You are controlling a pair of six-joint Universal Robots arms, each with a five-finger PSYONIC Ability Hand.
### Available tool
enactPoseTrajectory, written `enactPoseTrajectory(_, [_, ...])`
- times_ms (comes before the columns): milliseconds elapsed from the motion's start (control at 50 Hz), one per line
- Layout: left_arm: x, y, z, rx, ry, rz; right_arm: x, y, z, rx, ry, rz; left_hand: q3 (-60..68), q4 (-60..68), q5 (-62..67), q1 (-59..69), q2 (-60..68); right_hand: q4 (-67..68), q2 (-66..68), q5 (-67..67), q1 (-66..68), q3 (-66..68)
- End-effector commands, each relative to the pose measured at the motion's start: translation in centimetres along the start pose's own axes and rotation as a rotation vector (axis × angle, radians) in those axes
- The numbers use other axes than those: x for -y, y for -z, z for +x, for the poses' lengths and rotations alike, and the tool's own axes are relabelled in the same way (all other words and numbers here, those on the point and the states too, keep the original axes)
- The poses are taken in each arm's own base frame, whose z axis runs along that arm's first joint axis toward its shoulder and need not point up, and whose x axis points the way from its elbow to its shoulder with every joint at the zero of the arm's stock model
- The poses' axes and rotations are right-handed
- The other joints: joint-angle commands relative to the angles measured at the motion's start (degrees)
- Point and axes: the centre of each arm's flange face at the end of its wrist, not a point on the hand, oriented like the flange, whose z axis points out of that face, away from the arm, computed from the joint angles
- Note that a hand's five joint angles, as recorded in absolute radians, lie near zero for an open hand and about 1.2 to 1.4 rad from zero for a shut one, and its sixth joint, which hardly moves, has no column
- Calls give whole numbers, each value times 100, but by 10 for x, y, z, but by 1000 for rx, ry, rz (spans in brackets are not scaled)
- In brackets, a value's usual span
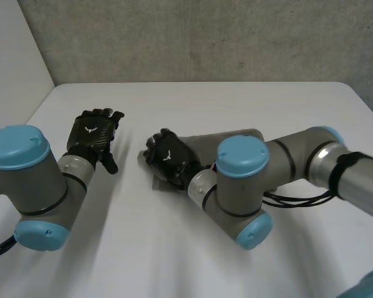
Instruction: Fold the towel.
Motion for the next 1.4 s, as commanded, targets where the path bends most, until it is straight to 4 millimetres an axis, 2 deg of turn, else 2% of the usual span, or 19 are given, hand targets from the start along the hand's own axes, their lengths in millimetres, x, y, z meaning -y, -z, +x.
enactPoseTrajectory(20, [6, -2, 4, -8, -1, 22, 25, 33, 59, -105, -184, 29, 46, 52, -158, 24, 53, -523, -464, -401, -547, -512])
enactPoseTrajectory(140, [22, 2, 27, -66, -5, 75, -3, 64, 97, -195, -435, -57, 46, 52, -158, 24, 53, -523, -464, -401, -547, -512])
enactPoseTrajectory(200, [25, 4, 38, -98, -7, 89, -14, 72, 102, -210, -480, -94, 46, 52, -158, 24, 53, -523, -464, -401, -547, -512])
enactPoseTrajectory(240, [26, 5, 44, -113, -9, 95, -40, 89, 105, -216, -530, -203, 46, 52, -158, 24, 53, -523, -464, -401, -547, -512])
enactPoseTrajectory(260, [24, 5, 49, -125, -11, 93, -40, 89, 105, -216, -530, -204, 46, 52, -158, 24, 53, -523, -464, -401, -547, -512])
enactPoseTrajectory(360, [1, 1, 68, -167, -23, 42, -92, 115, 102, -237, -606, -366, 63, 69, -141, 41, 70, -523, -464, -401, -547, -512])
enactPoseTrajectory(440, [-10, 0, 77, -185, -28, 19, -108, 122, 100, -251, -616, -404, 63, 69, -141, 41, 70, -403, -344, -280, -426, -391])
enactPoseTrajectory(580, [-23, -3, 78, -182, -30, -16, -128, 127, 103, -296, -617, -423, 63, 69, -141, 41, 70, 2614, 2673, 2736, 2590, 2625])
enactPoseTrajectory(620, [-22, -2, 78, -183, -29, -14, -136, 125, 103, -301, -624, -434, 63, 69, -141, 41, 70, 5005, 5064, 5128, 4982, 5017])
enactPoseTrajectory(640, [-20, -1, 78, -183, -27, -11, -136, 125, 103, -301, -624, -434, 63, 69, -141, 41, 70, 5019, 5078, 5142, 4995, 5030])
enactPoseTrajectory(660, [-20, -1, 78, -183, -27, -11, -137, 124, 104, -306, -626, -431, 63, 69, -141, 41, 70, 6462, 6521, 6585, 6438, 6473])
enactPoseTrajectory(820, [4, 4, 70, -167, -10, 42, -127, 113, 122, -340, -592, -373, 63, 69, -141, 41, 70, 6477, 6536, 6599, 6453, 6488])
enactPoseTrajectory(920, [17, 12, 63, -158, -6, 71, -107, 101, 115, -309, -596, -322, 63, 69, -141, 41, 70, 6477, 6536, 6599, 6453, 6488])
enactPoseTrajectory(960, [17, 14, 62, -158, -6, 70, -101, 101, 112, -299, -606, -310, 63, 69, -141, 41, 70, 5642, 5701, 5764, 5618, 5653])
enactPoseTrajectory(980, [16, 15, 61, -155, -4, 66, -98, 101, 108, -294, -626, -304, 63, 69, -141, 41, 70, 3027, 3086, 3150, 3003, 3038])
enactPoseTrajectory(1000, [16, 15, 61, -155, -4, 66, -100, 104, 106, -298, -655, -308, 63, 69, -141, 41, 70, 1985, 2044, 2108, 1961, 1996])
enactPoseTrajectory(1100, [13, 15, 59, -151, -4, 58, -105, 113, 93, -282, -714, -330, 63, 69, -141, 41, 70, 1874, 1933, 1997, 1850, 1885])
enactPoseTrajectory(1300, [13, 14, 58, -145, -4, 71, -126, 120, 95, -321, -739, -363, 63, 69, -141, 41, 70, 2025, 2084, 2148, 2001, 2036])
enactPoseTrajectory(1400, [11, 15, 58, -145, -3, 66, -131, 116, 93, -333, -729, -353, 63, 69, -141, 41, 70, 2984, 3043, 3107, 2960, 2995])
